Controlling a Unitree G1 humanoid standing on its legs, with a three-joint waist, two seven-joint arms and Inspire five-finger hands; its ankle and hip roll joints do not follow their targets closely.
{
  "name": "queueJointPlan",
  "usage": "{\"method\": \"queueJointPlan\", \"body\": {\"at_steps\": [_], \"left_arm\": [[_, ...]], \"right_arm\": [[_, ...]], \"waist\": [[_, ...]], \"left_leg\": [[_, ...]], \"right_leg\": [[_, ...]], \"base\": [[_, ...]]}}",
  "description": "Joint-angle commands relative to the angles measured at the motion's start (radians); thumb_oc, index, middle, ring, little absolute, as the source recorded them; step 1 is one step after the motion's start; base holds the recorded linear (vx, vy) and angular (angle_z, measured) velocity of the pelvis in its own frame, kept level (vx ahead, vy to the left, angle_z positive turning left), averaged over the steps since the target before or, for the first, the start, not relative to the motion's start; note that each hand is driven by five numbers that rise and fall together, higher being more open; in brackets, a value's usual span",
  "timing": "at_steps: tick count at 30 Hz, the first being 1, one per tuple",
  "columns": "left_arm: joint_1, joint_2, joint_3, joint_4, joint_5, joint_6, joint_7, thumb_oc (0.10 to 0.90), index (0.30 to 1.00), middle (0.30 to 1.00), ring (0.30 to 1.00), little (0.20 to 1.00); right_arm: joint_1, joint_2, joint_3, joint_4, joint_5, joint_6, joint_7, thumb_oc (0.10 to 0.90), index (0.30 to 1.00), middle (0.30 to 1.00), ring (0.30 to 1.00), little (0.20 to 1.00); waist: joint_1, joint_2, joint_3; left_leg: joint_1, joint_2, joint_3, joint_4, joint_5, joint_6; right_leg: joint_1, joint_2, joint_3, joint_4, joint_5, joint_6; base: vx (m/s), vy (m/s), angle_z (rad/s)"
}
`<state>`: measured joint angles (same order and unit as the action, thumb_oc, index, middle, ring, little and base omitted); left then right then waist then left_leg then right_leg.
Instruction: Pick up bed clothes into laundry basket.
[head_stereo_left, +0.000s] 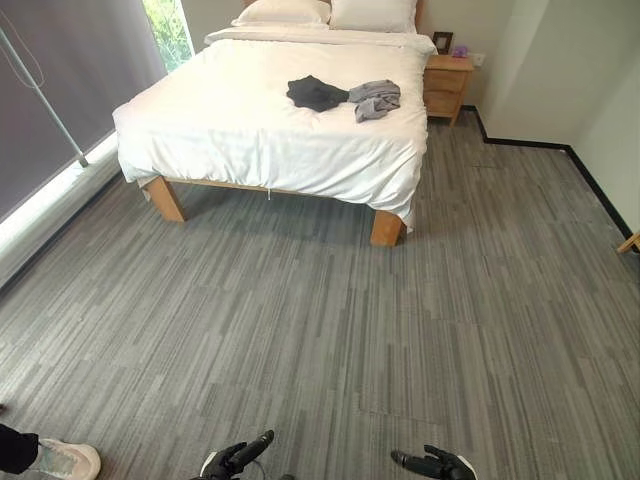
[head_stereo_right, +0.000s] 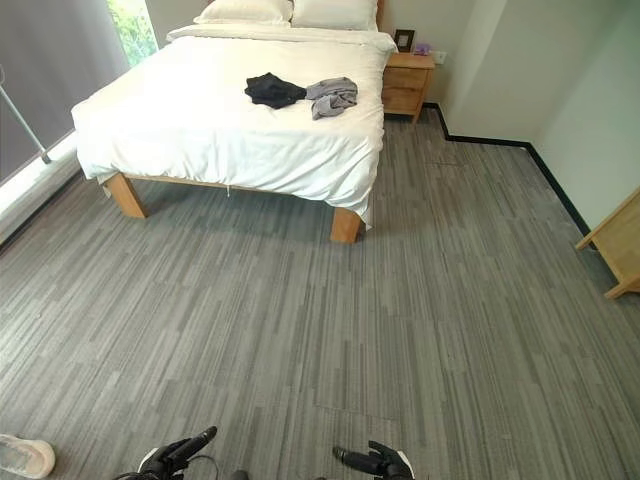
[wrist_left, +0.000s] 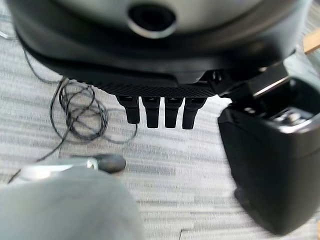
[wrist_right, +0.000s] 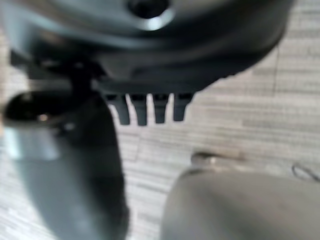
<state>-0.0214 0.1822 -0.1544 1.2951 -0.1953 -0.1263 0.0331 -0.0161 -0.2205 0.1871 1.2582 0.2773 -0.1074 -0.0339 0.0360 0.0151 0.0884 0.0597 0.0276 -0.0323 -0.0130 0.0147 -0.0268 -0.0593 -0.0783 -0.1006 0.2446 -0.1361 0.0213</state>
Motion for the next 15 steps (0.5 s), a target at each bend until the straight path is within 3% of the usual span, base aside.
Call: {"method": "queueJointPlan", "body": {"at_steps": [1,10,12,15], "left_arm": [[-0.047,-0.006,0.021,0.042,0.017,-0.042,-0.008,0.8,0.9,0.9,0.9,0.9],[-0.054,0.028,0.057,0.034,-0.022,-0.049,-0.011,0.8,0.9,0.9,0.9,0.9],[-0.063,0.035,0.061,-0.003,-0.058,-0.057,-0.007,0.8,0.9,0.9,0.9,0.9],[-0.105,0.079,0.063,-0.187,-0.138,-0.091,0.042,0.8,0.9,0.9,0.9,0.9]], "right_arm": [[-0.03,-0.001,-0.005,0.058,-0.002,-0.02,-0.006,0.8,0.9,0.9,0.9,0.9],[-0.038,-0.018,-0.042,0.051,0.037,-0.025,-0.004,0.8,0.9,0.9,0.9,0.9],[-0.046,-0.027,-0.056,0.03,0.062,-0.03,-0.009,0.8,0.9,0.9,0.9,0.9],[-0.076,-0.052,-0.093,-0.161,0.146,-0.064,-0.043,0.8,0.9,0.9,0.9,0.9]], "waist": [[0.0,-0.064,0.007],[-0.002,-0.063,-0.01],[-0.004,-0.061,-0.011],[-0.014,-0.055,-0.012]], "left_leg": [[0.03,-0.031,-0.043,-0.074,-0.01,0.004],[0.045,-0.034,-0.037,-0.074,-0.022,0.004],[0.047,-0.034,-0.035,-0.074,-0.023,0.004],[0.049,-0.032,-0.027,-0.074,-0.023,0.001]], "right_leg": [[0.177,-0.063,-0.03,-0.293,0.122,0.119],[0.188,-0.066,-0.025,-0.303,0.125,0.124],[0.19,-0.066,-0.023,-0.304,0.125,0.124],[0.189,-0.067,-0.018,-0.305,0.127,0.129]], "base": [[0.0,0.0,0.0],[0.01,0.004,0.0],[0.0,0.005,-0.02],[0.0,0.007,-0.01]]}}
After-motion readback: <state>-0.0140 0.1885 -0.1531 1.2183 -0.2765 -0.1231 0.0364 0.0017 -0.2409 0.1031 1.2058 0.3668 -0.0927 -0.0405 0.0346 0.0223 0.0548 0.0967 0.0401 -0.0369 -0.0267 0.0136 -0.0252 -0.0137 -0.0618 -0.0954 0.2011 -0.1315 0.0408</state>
